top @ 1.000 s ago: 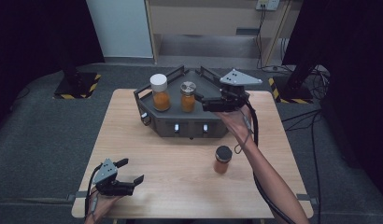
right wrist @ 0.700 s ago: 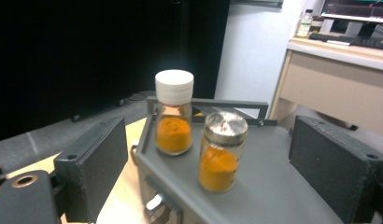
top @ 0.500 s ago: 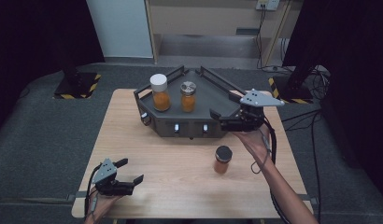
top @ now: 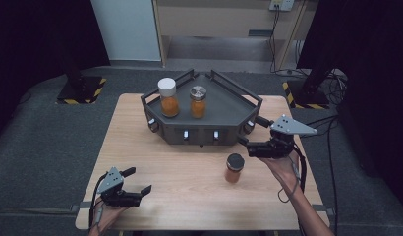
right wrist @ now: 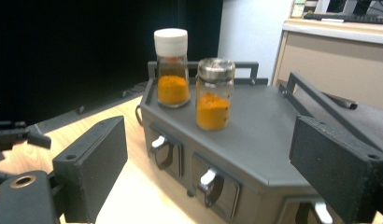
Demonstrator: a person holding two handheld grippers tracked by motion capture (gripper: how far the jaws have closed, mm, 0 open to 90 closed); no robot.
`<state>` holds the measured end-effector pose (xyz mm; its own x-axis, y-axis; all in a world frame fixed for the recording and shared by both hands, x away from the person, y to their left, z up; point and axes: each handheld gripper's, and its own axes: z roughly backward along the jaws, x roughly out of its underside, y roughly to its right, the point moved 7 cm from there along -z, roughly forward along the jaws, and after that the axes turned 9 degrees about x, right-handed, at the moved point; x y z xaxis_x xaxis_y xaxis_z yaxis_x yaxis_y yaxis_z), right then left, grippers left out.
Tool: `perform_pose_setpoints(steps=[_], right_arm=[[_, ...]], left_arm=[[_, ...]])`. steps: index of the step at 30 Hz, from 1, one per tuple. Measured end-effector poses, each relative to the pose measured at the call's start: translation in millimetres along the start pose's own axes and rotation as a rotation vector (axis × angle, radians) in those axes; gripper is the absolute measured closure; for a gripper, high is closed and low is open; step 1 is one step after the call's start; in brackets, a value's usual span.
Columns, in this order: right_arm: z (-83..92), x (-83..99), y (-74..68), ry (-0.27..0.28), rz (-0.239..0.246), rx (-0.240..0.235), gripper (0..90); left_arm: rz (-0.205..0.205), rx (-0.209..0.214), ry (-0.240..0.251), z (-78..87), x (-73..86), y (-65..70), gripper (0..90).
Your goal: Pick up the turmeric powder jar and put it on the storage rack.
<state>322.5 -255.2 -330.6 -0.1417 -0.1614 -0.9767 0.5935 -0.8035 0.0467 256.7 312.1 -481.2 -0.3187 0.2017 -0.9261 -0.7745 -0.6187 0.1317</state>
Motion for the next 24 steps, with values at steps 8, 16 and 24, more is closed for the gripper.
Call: perform_pose_setpoints(steps=[8,16,24], right_arm=[[16.8,18.6,-0.6,-0.014,-0.003,0.010,11.1],[32.4,38.3,0.0,-0.025,-0.019,0.027,11.0],[45.4,65.3,0.5,-0.057,-0.047,0.038,10.8]], left_arm=[[-0.004,0.016,0.008,0.5,0.0,0.0,5.5],[-0.004,-0.002,0.008,2.9,-0.7,1.9,5.7],[0.004,-0.010,0.011,8.4,1.0,2.5,5.8]])
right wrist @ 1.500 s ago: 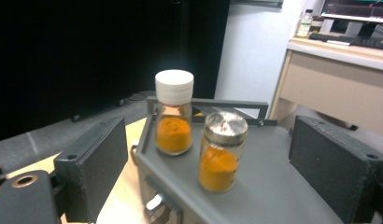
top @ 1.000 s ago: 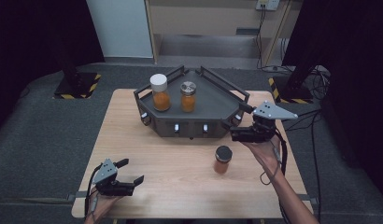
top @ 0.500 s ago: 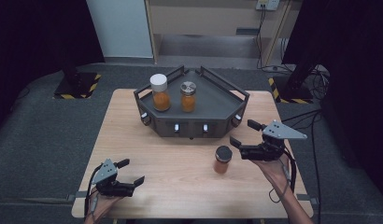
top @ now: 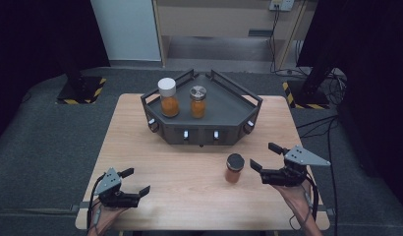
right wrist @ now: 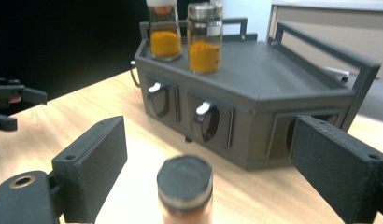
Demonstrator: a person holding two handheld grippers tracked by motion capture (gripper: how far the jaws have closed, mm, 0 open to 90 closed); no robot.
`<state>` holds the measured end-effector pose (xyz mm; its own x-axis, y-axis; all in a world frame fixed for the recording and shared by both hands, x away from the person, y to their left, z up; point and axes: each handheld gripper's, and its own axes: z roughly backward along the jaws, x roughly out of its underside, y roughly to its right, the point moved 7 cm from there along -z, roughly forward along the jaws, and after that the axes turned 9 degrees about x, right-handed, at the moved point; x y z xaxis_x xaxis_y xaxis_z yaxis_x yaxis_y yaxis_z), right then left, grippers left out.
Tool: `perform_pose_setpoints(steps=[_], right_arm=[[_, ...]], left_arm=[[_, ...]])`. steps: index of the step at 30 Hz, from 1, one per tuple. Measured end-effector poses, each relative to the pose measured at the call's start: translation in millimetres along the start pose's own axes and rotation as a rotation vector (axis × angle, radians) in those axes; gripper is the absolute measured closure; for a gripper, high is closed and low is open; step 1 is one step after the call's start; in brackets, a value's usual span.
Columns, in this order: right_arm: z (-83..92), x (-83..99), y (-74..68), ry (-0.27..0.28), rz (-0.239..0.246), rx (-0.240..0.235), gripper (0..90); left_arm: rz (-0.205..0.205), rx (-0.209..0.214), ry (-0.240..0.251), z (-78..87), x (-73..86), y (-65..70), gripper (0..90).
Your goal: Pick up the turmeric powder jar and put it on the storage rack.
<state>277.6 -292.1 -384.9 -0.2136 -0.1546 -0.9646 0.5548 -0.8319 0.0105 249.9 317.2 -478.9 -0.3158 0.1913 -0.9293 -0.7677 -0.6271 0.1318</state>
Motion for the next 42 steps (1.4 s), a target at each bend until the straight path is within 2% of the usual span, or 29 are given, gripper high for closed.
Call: perform_pose_setpoints(steps=[6,8,10,16,21,25,27,31,33,36,42], right_arm=[[9.4,19.9,-1.3,-0.009,0.001,0.022,10.9],[11.7,26.6,-0.7,-0.016,-0.019,0.021,10.8],[14.0,33.0,-1.8,-0.025,-0.010,0.034,10.8],[18.5,50.8,0.9,-0.059,-0.028,0.033,10.8],[21.1,62.7,0.4,-0.071,-0.022,0.042,11.1],[21.1,71.4,1.9,-0.082,-0.045,0.044,11.0],[20.5,72.1,2.7,-0.100,-0.049,0.046,10.8],[20.6,74.4,1.9,-0.102,-0.038,0.057,10.9],[20.1,75.2,2.6,-0.109,-0.048,0.049,10.8],[20.1,76.2,1.3,-0.114,-0.033,0.049,10.8],[19.3,78.8,3.6,-0.106,-0.027,0.048,11.4]], left_arm=[[0.004,-0.010,0.008,4.8,1.8,0.6,5.8],[0.006,-0.013,0.013,6.4,2.2,0.9,5.8],[0.007,-0.017,0.011,7.7,2.8,1.1,5.8],[0.007,-0.019,0.013,9.7,3.8,1.1,5.9],[0.009,-0.018,0.014,9.6,4.2,0.6,6.1],[0.010,-0.018,0.015,9.5,4.4,0.4,6.1],[0.010,-0.018,0.015,9.6,4.5,0.3,6.1],[0.016,-0.015,0.020,9.7,5.0,-0.6,6.2],[0.015,-0.012,0.024,9.9,5.2,-0.9,6.2],[0.015,-0.007,0.024,9.5,5.3,-1.2,6.3],[0.009,0.008,0.028,8.6,5.2,-1.4,6.4]])
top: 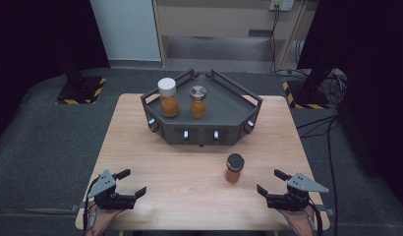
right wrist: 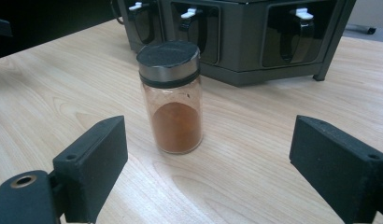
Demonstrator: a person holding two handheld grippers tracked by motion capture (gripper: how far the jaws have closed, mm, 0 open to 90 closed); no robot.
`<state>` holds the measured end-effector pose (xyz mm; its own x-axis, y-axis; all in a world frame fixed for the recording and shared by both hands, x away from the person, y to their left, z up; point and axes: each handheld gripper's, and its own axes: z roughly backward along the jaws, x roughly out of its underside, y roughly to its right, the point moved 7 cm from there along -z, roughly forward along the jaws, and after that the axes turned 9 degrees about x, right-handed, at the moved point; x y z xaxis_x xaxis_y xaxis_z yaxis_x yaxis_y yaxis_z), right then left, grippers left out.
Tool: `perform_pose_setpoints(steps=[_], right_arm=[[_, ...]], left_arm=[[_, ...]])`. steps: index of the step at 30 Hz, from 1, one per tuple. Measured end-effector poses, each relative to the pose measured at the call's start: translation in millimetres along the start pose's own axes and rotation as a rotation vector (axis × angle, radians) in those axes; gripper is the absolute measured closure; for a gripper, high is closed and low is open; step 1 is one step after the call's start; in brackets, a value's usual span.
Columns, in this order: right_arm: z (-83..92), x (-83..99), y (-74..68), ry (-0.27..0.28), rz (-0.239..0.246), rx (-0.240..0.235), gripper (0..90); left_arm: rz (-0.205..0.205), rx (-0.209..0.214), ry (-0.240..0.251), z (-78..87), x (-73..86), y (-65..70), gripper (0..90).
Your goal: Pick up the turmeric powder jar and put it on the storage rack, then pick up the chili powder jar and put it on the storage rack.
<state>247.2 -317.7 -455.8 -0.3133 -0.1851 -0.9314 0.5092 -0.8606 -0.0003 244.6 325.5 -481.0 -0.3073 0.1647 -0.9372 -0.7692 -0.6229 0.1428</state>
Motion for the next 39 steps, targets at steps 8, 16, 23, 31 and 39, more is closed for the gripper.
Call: perform_pose_setpoints(steps=[8,16,23,31,39], right_arm=[[1.2,1.0,1.9,0.006,-0.011,0.000,11.4],[1.2,1.2,2.4,0.007,-0.013,-0.004,11.4],[1.2,1.3,2.4,0.007,-0.014,-0.009,11.4],[1.5,1.3,2.7,0.005,-0.017,-0.009,11.2],[1.6,1.4,2.7,0.005,-0.018,-0.009,10.8]], left_arm=[[0.000,0.007,-0.001,-0.7,0.1,-0.8,6.5],[-0.001,0.009,-0.003,-1.0,0.0,-0.7,6.7],[0.004,0.017,-0.009,-1.8,-0.1,-1.4,6.7],[-0.001,0.020,-0.009,-2.8,-0.2,-1.1,6.8],[-0.002,0.022,-0.010,-2.8,-0.3,-1.1,6.9]])
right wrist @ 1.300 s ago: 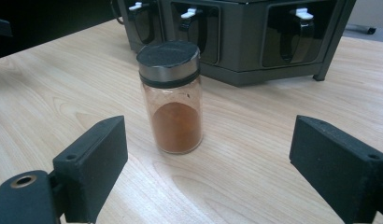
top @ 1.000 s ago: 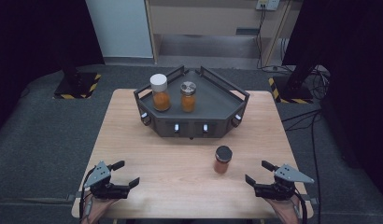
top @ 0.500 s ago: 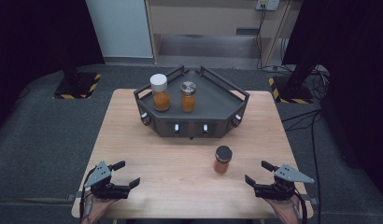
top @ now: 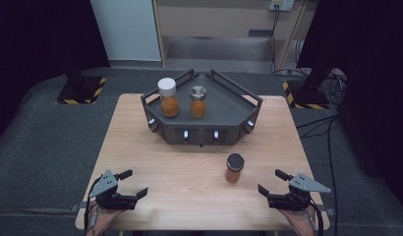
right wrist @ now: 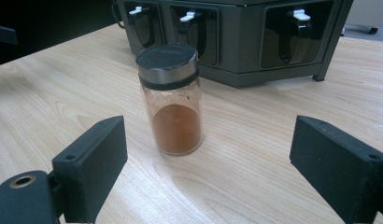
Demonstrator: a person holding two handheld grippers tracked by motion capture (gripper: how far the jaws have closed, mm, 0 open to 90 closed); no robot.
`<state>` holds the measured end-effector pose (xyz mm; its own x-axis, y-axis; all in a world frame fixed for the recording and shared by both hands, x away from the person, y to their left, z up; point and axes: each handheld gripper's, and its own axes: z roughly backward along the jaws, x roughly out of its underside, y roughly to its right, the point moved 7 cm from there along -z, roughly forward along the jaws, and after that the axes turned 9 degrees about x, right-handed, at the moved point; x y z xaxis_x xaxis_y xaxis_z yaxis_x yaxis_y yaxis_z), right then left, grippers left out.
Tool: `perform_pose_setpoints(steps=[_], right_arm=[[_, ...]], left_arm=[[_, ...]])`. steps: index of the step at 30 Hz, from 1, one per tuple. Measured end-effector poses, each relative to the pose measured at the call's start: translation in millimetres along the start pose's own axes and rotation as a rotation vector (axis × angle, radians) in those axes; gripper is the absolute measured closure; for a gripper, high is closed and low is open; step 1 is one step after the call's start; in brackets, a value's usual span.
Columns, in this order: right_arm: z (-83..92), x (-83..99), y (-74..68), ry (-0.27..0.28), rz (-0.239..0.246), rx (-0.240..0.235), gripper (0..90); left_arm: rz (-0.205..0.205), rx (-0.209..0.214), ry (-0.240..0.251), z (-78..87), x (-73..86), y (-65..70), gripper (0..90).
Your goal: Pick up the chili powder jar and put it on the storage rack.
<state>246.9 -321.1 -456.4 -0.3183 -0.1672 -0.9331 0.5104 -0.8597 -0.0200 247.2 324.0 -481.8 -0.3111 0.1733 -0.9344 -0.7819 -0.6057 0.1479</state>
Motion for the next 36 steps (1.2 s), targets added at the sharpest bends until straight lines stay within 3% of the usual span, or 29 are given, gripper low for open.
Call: perform_pose_setpoints(steps=[22,30,36], right_arm=[[-2.3,-1.5,-0.3,-0.018,-0.009,-0.012,9.4],[0.2,-3.3,-0.6,-0.002,-0.010,-0.015,9.1],[2.6,-7.0,0.8,0.017,-0.038,-0.027,9.0]], left_arm=[[0.011,-0.015,0.000,0.1,0.1,-0.1,5.4],[0.009,-0.012,-0.010,-1.4,-0.1,0.0,5.4],[0.010,-0.013,-0.010,-1.4,0.0,-0.1,5.4]])
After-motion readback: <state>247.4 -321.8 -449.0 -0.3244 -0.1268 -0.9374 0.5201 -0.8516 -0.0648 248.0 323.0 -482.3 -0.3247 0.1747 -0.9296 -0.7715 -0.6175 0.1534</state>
